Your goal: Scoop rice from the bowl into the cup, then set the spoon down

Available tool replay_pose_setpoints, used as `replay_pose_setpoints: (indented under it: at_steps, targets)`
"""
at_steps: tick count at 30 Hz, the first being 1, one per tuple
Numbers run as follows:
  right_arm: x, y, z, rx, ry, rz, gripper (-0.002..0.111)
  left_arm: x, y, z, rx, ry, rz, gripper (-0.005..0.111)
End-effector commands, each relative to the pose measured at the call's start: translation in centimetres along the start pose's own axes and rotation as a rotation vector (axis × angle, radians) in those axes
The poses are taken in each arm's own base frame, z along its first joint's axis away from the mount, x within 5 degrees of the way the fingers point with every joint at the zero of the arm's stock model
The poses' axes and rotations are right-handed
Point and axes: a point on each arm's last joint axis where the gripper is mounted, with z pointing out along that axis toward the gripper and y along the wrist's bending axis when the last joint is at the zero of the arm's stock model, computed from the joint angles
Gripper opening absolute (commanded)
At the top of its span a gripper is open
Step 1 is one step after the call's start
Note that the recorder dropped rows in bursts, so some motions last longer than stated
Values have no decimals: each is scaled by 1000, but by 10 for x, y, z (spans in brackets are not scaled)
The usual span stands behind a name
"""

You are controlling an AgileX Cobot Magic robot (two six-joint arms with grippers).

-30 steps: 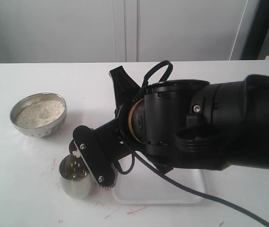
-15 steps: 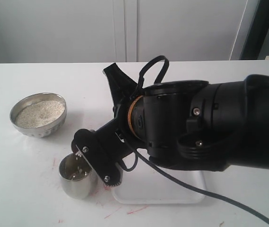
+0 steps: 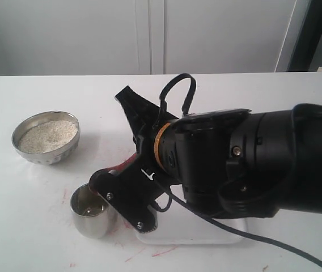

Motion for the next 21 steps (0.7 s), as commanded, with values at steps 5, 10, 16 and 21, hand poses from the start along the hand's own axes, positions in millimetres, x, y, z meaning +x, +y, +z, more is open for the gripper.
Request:
replay_pose_setpoints:
  at_steps: [5,10,16,21]
  targets:
    - [-7,-1,-4,33,-27,-16,0,2,-1,0,10,2,-7,14]
    - [-6,-3,-4,50,-22,182,0,2,-1,0,10,2,-7,14]
    - [0,-10,-11,113,-31,654,0,2,-1,0,10,2,-7,14]
    - [9,-13,-22,138,-49,1181,0,2,-1,0,10,2,-7,14]
